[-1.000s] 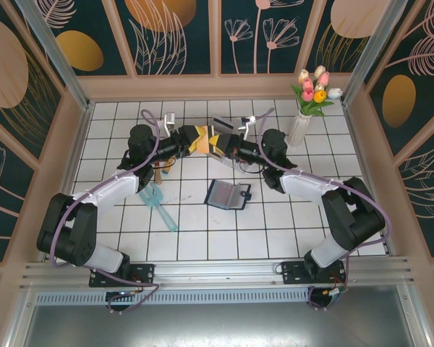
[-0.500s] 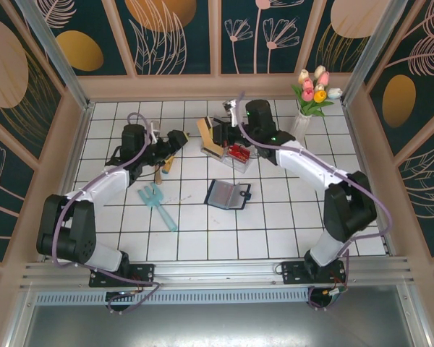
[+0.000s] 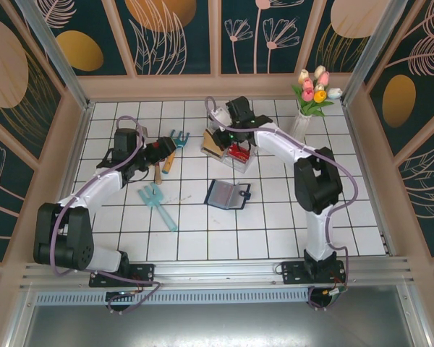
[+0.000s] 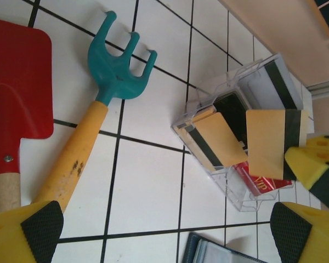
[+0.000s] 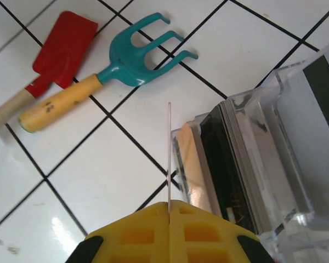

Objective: Take the credit cards out of the card holder

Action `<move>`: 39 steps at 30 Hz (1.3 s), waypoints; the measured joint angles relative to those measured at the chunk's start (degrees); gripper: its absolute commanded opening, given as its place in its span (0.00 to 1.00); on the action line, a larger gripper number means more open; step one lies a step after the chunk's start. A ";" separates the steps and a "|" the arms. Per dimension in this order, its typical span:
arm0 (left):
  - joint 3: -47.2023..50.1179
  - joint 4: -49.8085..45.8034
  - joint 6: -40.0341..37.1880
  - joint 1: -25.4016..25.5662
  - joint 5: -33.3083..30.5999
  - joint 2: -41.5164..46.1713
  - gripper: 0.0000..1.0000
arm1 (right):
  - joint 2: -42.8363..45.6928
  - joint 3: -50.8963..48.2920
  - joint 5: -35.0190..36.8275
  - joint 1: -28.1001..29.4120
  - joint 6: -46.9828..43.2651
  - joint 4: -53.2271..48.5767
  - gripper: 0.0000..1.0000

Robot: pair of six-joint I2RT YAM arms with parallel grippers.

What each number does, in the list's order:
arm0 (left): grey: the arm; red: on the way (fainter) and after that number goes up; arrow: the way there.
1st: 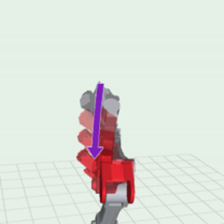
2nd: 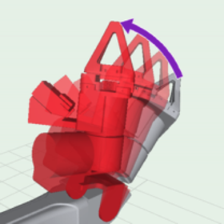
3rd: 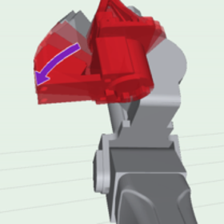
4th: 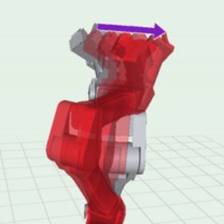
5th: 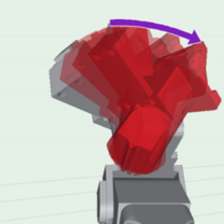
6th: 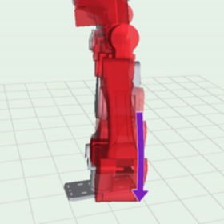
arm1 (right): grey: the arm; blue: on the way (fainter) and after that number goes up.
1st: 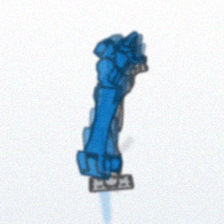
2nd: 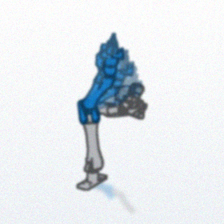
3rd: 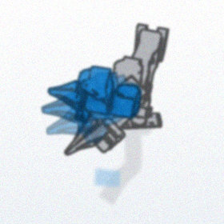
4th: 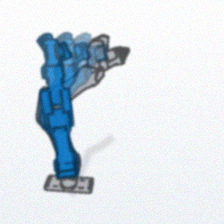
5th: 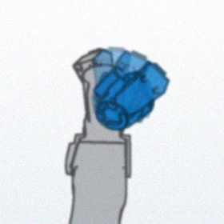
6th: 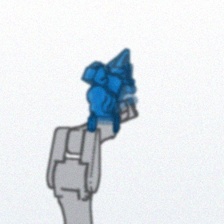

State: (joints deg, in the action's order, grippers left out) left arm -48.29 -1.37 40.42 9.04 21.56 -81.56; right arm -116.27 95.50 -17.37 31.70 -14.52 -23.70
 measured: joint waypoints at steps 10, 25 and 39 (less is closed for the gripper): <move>0.39 -0.98 -1.46 0.00 0.52 -0.79 0.99 | -6.29 7.06 2.78 0.02 -6.45 -6.16 0.00; 0.68 -0.52 -1.88 0.00 3.69 -2.14 0.99 | -9.62 11.19 3.43 0.28 -10.97 -12.63 0.00; 1.73 0.81 -1.79 0.00 8.46 -5.40 0.99 | -13.22 14.80 5.86 1.75 -12.87 -14.27 0.00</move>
State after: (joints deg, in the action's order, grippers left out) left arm -46.57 -0.56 38.63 9.04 30.02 -86.96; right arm -129.49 110.30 -11.51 33.45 -27.40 -37.98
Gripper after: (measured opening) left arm 0.985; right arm 0.055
